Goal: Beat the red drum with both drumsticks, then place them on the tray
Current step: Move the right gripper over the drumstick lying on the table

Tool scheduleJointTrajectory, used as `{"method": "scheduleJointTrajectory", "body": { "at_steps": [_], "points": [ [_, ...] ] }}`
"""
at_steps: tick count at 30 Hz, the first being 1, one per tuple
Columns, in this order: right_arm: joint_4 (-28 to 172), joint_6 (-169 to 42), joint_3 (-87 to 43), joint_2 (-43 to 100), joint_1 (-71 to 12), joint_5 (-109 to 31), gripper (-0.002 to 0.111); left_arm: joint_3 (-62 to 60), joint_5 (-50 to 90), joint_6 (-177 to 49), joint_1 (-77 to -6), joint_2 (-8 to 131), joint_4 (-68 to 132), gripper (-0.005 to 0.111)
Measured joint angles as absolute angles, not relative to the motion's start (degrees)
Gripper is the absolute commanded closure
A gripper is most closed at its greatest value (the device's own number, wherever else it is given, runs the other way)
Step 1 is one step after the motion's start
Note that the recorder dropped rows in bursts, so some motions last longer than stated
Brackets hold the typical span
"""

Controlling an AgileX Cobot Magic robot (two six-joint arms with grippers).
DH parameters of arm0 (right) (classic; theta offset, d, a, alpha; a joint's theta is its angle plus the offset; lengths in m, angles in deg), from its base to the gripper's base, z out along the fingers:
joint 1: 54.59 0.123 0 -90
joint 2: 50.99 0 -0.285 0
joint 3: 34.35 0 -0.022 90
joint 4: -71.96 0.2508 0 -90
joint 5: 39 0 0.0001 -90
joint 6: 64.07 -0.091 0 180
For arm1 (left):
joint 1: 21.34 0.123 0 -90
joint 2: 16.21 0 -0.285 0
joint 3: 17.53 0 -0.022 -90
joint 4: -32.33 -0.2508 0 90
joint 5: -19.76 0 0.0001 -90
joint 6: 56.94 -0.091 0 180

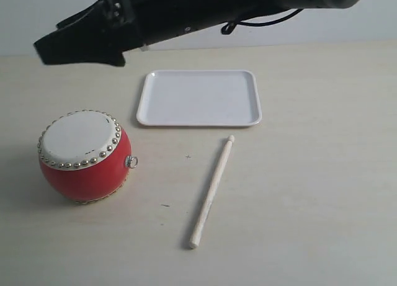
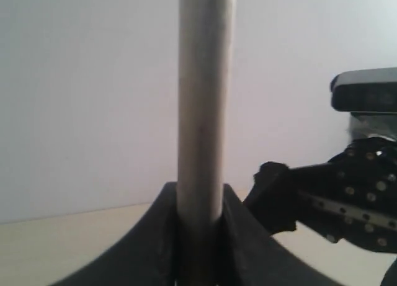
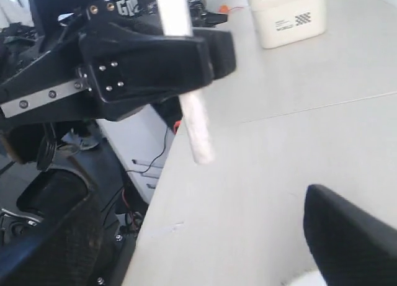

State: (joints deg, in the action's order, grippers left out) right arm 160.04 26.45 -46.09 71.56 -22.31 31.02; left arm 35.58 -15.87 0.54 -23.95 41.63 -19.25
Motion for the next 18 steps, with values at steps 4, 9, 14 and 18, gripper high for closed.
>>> {"method": "scheduleJointTrajectory", "body": {
  "at_steps": [4,9,14,18],
  "points": [
    [160.0,22.9,-46.1,71.0,-27.1,31.0,0.027,32.0,-10.0,0.6,-23.9,41.6,-20.9,0.107],
    [159.7,17.8,-46.1,70.4,-31.7,30.9,0.027,27.8,-3.7,1.5,-23.9,41.6,-22.9,0.107],
    [155.0,12.4,-46.1,69.1,-33.6,30.2,0.028,25.6,2.7,1.9,-23.9,42.0,-25.4,0.107],
    [142.4,3.8,-46.1,66.5,-33.7,26.1,0.03,22.6,12.1,1.9,-23.9,46.1,-26.0,0.107]
  ]
}}
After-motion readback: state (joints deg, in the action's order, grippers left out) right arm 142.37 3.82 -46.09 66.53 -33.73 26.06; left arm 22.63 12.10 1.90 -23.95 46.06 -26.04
